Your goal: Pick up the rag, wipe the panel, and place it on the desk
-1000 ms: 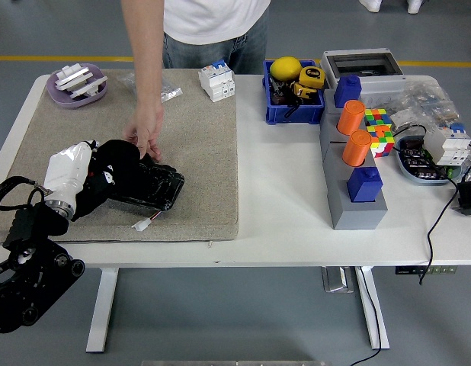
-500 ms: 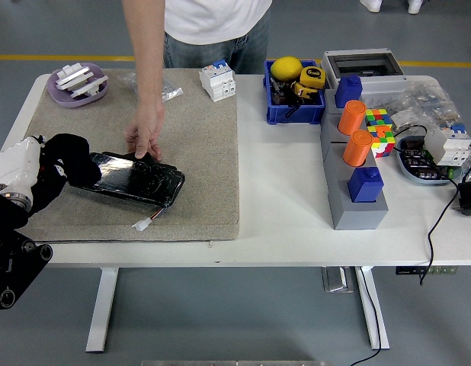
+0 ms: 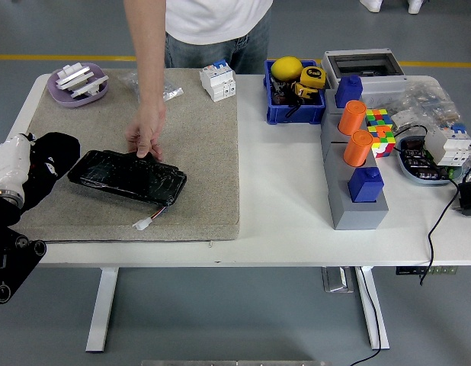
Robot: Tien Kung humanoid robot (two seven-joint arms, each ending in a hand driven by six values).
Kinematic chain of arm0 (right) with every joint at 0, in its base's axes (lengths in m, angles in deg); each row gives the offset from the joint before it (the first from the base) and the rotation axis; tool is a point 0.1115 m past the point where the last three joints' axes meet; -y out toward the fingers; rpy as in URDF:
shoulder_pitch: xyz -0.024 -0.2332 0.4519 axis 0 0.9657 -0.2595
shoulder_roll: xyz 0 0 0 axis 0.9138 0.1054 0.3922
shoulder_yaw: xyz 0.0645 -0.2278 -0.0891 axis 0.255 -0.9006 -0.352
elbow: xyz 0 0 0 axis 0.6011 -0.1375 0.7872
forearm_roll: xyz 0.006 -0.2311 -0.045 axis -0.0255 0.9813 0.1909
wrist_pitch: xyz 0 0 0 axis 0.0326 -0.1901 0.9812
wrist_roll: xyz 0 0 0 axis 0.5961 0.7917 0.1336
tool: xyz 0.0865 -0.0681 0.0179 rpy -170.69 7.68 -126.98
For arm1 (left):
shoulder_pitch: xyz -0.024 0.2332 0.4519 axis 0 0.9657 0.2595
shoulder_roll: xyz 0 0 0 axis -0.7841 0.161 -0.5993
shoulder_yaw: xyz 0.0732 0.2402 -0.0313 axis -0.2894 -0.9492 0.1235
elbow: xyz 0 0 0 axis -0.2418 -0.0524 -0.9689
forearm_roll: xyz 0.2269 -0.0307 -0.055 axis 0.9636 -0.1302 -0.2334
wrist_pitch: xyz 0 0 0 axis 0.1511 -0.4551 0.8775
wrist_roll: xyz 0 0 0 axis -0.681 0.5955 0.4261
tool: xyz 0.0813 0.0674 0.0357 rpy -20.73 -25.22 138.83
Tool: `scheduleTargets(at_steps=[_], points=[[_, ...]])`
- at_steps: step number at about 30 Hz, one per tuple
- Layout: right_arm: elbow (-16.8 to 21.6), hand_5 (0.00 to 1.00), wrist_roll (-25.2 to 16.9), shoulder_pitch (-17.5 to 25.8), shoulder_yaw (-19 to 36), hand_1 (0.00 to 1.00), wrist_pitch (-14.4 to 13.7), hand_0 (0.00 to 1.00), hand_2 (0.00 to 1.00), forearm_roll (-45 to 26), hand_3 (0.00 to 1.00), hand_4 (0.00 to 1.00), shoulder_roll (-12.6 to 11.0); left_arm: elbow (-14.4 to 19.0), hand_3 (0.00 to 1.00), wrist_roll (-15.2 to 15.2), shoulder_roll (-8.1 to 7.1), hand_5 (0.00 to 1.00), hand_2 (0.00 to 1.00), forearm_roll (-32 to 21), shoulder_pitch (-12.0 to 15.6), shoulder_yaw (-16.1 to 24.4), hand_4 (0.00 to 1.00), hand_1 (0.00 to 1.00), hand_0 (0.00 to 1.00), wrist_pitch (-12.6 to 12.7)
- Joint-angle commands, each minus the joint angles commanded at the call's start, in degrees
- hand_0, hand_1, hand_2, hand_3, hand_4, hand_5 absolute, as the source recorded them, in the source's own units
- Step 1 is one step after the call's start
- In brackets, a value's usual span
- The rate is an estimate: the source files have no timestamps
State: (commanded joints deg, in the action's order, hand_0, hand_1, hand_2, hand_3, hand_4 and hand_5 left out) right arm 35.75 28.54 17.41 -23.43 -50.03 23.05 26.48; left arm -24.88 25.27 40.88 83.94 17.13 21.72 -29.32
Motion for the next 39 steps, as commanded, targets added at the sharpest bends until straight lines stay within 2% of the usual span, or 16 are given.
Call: scheduleTargets(at_steps=[5, 14, 25, 33, 39], points=[[0.0, 0.527, 0.0, 0.0, -0.1, 0.627, 0.0, 0.75, 0.695, -0.1, 0.646, 0.998, 0.0, 0.9, 0.484, 0.2, -0.05, 0.002, 0.519, 0.6, 0.2, -0.1, 0.076, 0.161, 0.212, 0.0], [-0.1, 0.53, -0.1, 0.0, -0.4, 0.626, 0.1, 0.752, 0.695, -0.4, 0.645, 0.998, 0.0, 4.5, 0.481, 1.2, 0.09, 0.002, 0.516, 3.6, 0.6, -2.4, 0.068, 0.159, 0.213, -0.1], [-0.3, 0.531, -0.2, -0.1, -0.6, 0.626, 0.1, 0.752, 0.694, -0.9, 0.645, 0.998, -0.1, 7.8, 0.484, 2.3, -0.08, 0.002, 0.516, 4.2, -0.2, -10.3, 0.084, 0.163, 0.207, -1.0], [-0.4, 0.533, -0.2, -0.2, -1.1, 0.625, 0.2, 0.752, 0.694, -1.3, 0.645, 0.998, -0.1, 13.3, 0.485, 3.5, 1.22, 0.002, 0.517, 3.2, 0.6, -16.3, 0.088, 0.163, 0.207, -1.7], [-0.5, 0.532, -0.2, -0.2, -1.1, 0.625, 0.2, 0.752, 0.693, -1.3, 0.643, 0.998, -0.2, 19.0, 0.484, 4.6, 2.09, 0.002, 0.517, 2.8, 1.2, -19.6, 0.092, 0.161, 0.202, -2.2]])
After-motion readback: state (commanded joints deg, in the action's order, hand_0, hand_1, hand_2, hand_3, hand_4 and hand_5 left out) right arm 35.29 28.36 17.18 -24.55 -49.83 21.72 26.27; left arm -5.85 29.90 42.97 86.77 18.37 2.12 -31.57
